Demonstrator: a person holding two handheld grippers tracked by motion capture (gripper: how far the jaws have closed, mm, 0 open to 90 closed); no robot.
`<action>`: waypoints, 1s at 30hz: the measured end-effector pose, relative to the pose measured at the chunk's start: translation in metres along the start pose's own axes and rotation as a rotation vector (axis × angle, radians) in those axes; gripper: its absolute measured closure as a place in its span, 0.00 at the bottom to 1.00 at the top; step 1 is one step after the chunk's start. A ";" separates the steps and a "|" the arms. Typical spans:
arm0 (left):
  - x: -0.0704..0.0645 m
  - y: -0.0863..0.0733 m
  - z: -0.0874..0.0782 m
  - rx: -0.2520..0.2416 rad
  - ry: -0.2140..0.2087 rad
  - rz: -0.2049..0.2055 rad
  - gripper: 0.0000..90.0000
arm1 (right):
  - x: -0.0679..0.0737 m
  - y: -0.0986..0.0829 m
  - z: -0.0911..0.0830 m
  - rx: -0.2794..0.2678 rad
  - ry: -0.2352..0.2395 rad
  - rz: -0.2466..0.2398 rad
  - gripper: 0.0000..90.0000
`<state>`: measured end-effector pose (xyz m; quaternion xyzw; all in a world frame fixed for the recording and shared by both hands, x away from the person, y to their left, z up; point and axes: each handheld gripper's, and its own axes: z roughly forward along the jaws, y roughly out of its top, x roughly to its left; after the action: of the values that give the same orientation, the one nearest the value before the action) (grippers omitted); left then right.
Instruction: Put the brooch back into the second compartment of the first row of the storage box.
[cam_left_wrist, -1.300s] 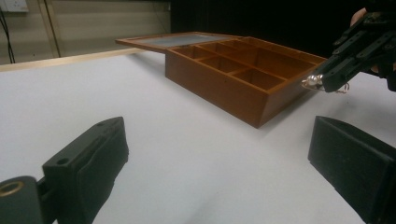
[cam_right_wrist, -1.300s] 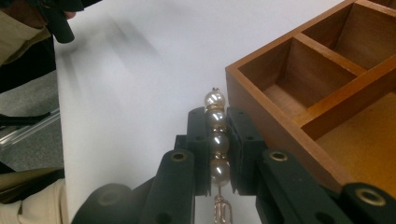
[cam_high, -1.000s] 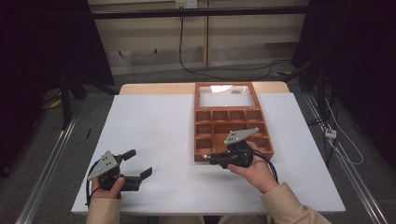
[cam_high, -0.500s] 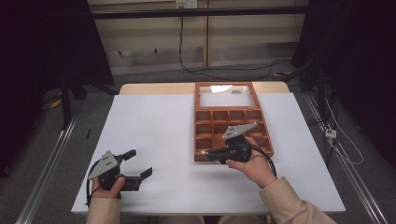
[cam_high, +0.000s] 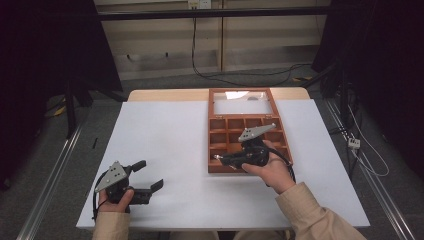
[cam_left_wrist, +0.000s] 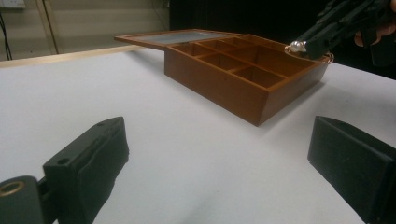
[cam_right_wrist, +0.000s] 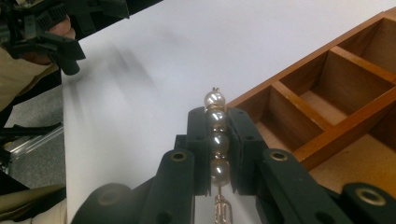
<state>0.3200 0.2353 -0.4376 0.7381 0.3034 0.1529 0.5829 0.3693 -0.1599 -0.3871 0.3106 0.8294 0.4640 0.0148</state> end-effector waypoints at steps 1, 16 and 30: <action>0.000 0.000 0.000 0.003 0.000 0.003 0.05 | -0.001 0.001 0.000 -0.003 0.001 0.001 0.90; 0.001 0.000 0.000 0.003 -0.002 0.002 0.05 | -0.012 0.017 0.003 0.001 -0.014 0.002 0.90; 0.002 0.000 0.001 0.002 -0.008 0.005 0.05 | -0.023 0.023 0.005 -0.002 -0.028 0.010 0.90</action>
<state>0.3218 0.2354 -0.4379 0.7402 0.2992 0.1509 0.5829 0.4014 -0.1597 -0.3780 0.3212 0.8272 0.4605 0.0242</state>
